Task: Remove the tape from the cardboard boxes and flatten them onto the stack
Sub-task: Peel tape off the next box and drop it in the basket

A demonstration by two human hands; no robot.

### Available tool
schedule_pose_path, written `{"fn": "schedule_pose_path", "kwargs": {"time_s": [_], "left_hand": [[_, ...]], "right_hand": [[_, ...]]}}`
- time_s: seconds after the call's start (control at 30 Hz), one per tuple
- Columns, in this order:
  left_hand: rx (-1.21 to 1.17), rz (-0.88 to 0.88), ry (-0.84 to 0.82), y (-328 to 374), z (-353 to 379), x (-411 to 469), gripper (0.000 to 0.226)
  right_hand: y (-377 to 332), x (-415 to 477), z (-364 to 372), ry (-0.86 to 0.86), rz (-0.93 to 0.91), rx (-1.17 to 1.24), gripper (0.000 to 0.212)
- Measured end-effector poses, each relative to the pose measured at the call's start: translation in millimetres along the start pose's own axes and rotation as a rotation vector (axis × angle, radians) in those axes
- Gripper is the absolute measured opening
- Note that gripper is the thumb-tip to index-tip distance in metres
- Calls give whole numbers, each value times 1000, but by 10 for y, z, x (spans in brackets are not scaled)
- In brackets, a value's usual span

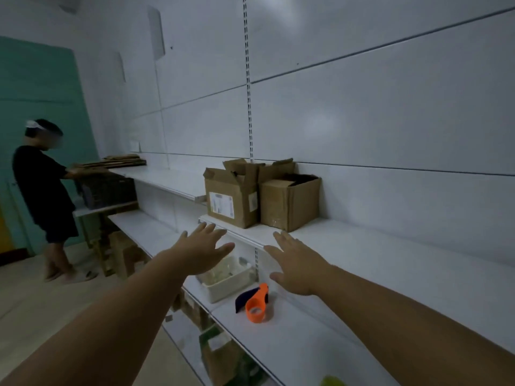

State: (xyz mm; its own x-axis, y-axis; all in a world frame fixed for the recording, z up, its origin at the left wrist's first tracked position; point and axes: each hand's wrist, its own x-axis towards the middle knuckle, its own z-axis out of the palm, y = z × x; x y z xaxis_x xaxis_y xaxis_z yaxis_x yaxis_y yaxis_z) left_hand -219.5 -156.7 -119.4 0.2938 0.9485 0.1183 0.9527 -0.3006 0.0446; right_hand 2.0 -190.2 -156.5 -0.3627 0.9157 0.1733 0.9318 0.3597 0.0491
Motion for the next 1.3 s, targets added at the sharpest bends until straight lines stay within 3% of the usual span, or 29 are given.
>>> {"fn": "schedule_pose_path", "kwargs": {"time_s": [0.13, 0.27, 0.4, 0.5, 0.57, 0.67, 0.8, 0.87, 1.03, 1.13, 1.2, 1.3], "left_hand": [[-19, 6, 0, -21, -10, 397, 60], [-88, 43, 34, 14, -169, 742, 59], [-150, 91, 89, 160, -226, 1023, 53], [-152, 179, 29, 340, -170, 1185, 44], [-220, 231, 29, 403, -43, 1335, 42], [-533, 206, 41, 446, 317, 1505, 54], [-1198, 111, 28, 661, 620, 1623, 88], [-1502, 171, 43, 825, 564, 1709, 84], [-1721, 438, 186, 1068, 250, 1890, 74], [-1733, 666, 23, 1194, 136, 1968, 68], [-1700, 737, 59, 1321, 111, 2052, 70], [-1536, 893, 65, 1517, 117, 2220, 58]], "right_hand": [[344, 425, 26, 76, 31, -20, 66], [735, 943, -57, 258, 175, -24, 65], [1049, 1441, -75, 317, 246, -118, 83], [1130, 1679, -40, 315, 303, -99, 75], [1167, 1730, -71, 407, 364, -145, 60], [1234, 1589, -147, 485, 354, -134, 37], [1318, 1178, -274, 673, 459, 331, 35], [1234, 973, -353, 800, 496, 591, 40], [1104, 484, -373, 664, 568, 897, 62], [1037, 218, -410, 570, 629, 907, 53], [994, 65, -392, 399, 669, 756, 40], [955, -113, -518, 282, 423, 574, 15]]}}
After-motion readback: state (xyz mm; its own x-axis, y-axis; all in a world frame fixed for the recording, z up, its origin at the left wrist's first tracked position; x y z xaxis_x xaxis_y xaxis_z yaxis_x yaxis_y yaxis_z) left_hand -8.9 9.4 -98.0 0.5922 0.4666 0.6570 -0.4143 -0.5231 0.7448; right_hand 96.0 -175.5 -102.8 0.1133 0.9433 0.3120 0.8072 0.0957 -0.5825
